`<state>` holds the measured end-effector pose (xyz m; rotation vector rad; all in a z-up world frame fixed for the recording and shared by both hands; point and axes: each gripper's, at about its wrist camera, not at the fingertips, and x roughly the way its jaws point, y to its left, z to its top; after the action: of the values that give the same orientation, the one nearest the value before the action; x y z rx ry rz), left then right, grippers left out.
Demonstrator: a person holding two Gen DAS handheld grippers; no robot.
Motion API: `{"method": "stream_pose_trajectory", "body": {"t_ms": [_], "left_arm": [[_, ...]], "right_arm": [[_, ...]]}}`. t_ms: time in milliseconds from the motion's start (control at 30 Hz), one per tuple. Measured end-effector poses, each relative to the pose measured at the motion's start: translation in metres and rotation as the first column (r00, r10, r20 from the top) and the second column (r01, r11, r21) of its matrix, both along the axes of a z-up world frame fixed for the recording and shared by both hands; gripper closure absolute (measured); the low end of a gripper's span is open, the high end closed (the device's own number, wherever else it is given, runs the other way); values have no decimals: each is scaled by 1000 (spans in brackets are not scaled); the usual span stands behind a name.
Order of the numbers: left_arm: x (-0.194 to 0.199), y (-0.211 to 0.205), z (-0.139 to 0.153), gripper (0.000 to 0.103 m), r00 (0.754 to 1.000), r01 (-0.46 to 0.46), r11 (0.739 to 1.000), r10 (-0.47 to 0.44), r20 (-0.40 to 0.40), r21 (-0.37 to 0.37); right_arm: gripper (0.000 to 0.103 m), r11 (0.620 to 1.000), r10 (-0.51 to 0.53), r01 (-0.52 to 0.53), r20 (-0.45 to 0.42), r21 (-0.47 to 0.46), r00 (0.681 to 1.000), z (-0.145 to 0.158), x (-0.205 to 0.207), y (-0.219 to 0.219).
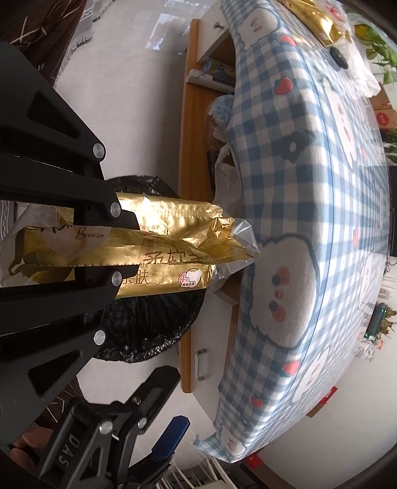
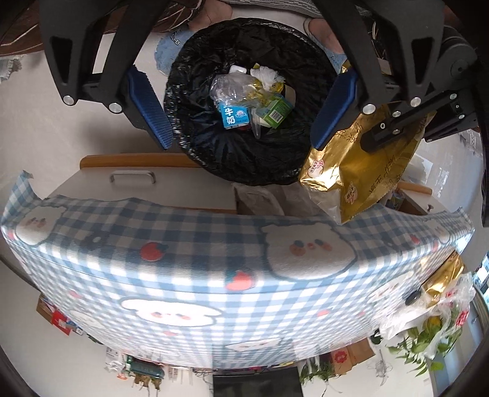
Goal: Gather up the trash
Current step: 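Lift and carry the gold foil bag and tissue over the black trash bin, then open the left tool dropping the gold foil bag into the bin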
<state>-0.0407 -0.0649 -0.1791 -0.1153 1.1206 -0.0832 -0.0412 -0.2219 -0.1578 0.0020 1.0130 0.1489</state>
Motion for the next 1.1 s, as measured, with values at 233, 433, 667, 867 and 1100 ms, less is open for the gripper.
{"method": "stream_pose_trajectory", "body": {"t_ms": [233,433,667,867,1100], "left_arm": [[4,-21,-5,99,1000,30,1000,-30,-7,-5],[3,-33,-3,99,999,53,999,-53,-3,-6],[6,-40,-3,97,998,63,998,-63,1,-12],[6,-44,-2,83,997,70,998,-70,17,-4],[-4,-35,21,40,996,41,999,-42,74,16]], "right_arm": [[10,998,-67,67,-12,7,998,3,-2,-36],[10,995,-97,97,0,8,995,8,-3,-57],[10,996,-93,93,15,-10,996,16,-5,-63],[10,996,-84,84,17,-30,996,18,-12,-64],[10,997,-68,70,34,-40,997,25,-20,-56]]}}
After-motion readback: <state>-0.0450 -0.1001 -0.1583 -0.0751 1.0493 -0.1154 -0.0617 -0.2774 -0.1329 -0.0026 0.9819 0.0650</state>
